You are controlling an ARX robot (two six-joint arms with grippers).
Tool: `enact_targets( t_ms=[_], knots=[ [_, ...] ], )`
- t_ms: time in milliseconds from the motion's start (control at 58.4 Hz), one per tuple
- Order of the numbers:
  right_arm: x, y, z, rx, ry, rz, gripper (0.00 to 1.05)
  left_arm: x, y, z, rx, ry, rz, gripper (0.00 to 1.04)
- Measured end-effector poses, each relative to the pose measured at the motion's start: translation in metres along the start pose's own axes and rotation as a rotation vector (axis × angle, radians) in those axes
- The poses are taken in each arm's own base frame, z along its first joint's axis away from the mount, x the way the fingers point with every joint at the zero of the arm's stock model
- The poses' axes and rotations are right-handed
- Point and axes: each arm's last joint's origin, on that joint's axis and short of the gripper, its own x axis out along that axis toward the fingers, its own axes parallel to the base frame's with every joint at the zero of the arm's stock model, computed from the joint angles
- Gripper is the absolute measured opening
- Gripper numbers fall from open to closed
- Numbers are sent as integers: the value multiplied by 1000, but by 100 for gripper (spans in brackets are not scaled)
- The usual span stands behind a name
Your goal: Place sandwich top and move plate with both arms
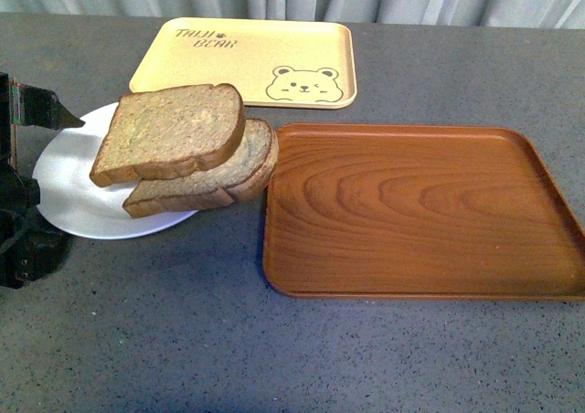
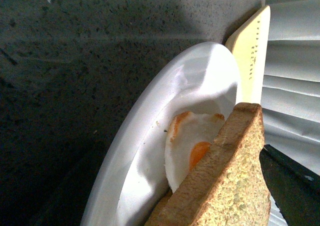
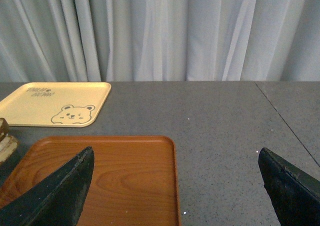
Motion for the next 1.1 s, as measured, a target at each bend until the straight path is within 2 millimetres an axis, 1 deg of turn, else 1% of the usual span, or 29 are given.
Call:
enact_targets(
  t_ms=[69, 154, 291, 360, 445, 600, 668, 822, 908, 976, 1096],
  knots=[
    [0, 0, 0, 0, 0, 0, 96, 1, 1, 0, -1, 10, -6, 94],
    [0, 0, 0, 0, 0, 0, 96, 2, 4, 0, -3, 12, -8, 85],
    [0, 0, 0, 0, 0, 0, 96, 2, 9, 1, -14, 15, -2, 74],
    [0, 0, 0, 0, 0, 1, 96, 1, 10, 1, -11, 23, -3, 66],
    [0, 0, 0, 0, 0, 0, 96, 1, 11, 1, -8, 27, -8, 65],
    [0, 0, 0, 0, 0, 0, 96, 0, 13, 1, -8, 30, -14, 58],
    [0, 0, 0, 0, 0, 0, 96, 0, 14, 1, -12, 29, -16, 50],
    [0, 0, 0, 0, 0, 0, 96, 0, 15, 2, -19, 26, -23, 28],
    [0, 0, 0, 0, 0, 0, 96, -1, 15, 2, -22, 25, -27, 21],
    [0, 0, 0, 0, 0, 0, 96, -1, 17, 2, -22, 28, -26, 12],
    [0, 0, 0, 0, 0, 0, 96, -1, 18, 1, -10, 32, -31, 5]
  ],
)
